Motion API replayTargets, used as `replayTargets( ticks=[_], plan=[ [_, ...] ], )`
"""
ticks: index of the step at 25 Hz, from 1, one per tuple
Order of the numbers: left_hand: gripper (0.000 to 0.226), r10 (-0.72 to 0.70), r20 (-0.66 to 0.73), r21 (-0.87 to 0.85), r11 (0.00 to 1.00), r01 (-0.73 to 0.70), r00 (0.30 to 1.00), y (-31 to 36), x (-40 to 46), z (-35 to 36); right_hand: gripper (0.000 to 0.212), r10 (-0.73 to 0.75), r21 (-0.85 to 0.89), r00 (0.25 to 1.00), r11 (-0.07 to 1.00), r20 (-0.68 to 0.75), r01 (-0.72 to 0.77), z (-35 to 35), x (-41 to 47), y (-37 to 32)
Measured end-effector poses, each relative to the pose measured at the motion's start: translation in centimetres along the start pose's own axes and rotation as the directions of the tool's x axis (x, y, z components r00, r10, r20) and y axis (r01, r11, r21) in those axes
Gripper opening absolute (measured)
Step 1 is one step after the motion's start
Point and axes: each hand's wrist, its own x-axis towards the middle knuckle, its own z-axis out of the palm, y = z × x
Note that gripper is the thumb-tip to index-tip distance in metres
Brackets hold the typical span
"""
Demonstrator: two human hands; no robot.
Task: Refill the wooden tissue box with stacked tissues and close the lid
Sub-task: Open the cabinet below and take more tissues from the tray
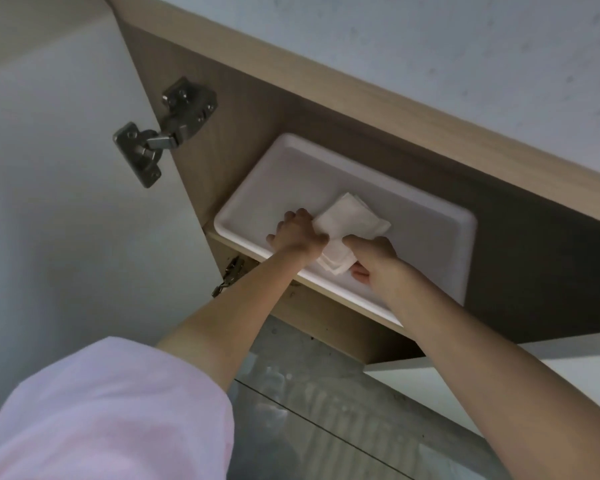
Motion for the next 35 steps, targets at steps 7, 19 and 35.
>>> replayTargets(
  ticks=[7,19,35],
  plan=[
    [0.047,-0.018,0.123,-0.056,0.998,0.025,0.992,-0.4,0.3,-0.5,0.013,0.026,0.159,0.999,0.987,0.045,-0.033,0.1,-0.9,-0.1],
    [0.064,-0.065,0.451,-0.616,0.699,0.363,0.890,-1.4,-12.2,-5.6,0.033,-0.090,0.040,0.991,0.995,0.097,0.087,-2.1,-12.3,2.1],
    [0.038,-0.056,0.339,-0.868,0.367,0.335,0.939,-1.2,-26.3,-10.0,0.040,-0.132,-0.141,0.928,0.972,0.348,0.191,-4.6,-25.9,1.5]
  ],
)
